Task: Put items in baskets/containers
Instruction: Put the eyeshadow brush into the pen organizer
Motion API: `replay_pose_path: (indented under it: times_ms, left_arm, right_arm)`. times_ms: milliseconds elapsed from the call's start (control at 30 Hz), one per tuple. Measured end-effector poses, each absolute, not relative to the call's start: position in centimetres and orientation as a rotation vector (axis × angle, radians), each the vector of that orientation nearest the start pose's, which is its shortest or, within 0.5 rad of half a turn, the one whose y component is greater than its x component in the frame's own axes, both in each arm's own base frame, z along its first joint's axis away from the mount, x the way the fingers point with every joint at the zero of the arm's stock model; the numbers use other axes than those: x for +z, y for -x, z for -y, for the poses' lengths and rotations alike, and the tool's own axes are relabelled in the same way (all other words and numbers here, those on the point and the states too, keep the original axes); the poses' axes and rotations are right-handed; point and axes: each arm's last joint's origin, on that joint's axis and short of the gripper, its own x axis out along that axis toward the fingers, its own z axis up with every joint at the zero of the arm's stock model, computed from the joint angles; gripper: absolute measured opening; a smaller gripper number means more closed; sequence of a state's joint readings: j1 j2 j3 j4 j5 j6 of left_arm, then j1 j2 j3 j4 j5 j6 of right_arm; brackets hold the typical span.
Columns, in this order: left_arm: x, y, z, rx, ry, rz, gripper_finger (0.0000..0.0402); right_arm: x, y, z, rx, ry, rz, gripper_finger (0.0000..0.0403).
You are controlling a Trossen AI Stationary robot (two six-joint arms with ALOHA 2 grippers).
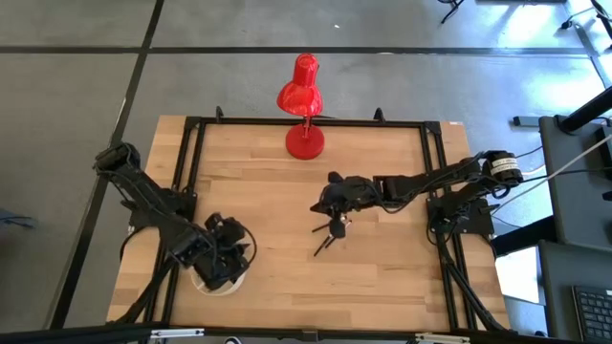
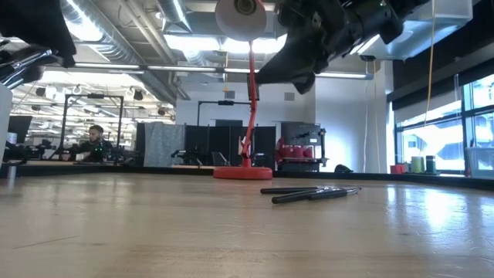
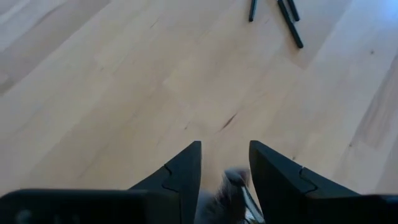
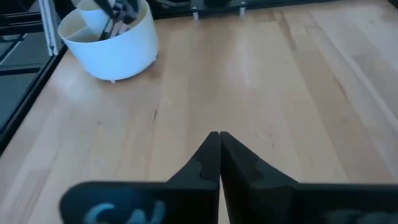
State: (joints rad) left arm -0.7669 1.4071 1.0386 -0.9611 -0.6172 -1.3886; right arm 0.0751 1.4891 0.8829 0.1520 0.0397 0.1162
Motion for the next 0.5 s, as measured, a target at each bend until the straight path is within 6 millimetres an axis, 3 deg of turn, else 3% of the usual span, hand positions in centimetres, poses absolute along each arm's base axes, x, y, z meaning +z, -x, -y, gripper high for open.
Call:
replay_pose_path:
  times_ms: [267,500]
  left_arm:
    - [26.5,-21.8,13.8,0.532,0.330,-0.844,0.0129]
    - [27.3,-25.8,11.5,0.534,0.254,-0.689,0.0129]
  right_arm:
    - [22.4,-31.4,-2.4,0.045,-0.097,-0.583,0.0004]
    - [20.6,-29.9,-2.1,-0.173,-0.053,-0.808,0.0004]
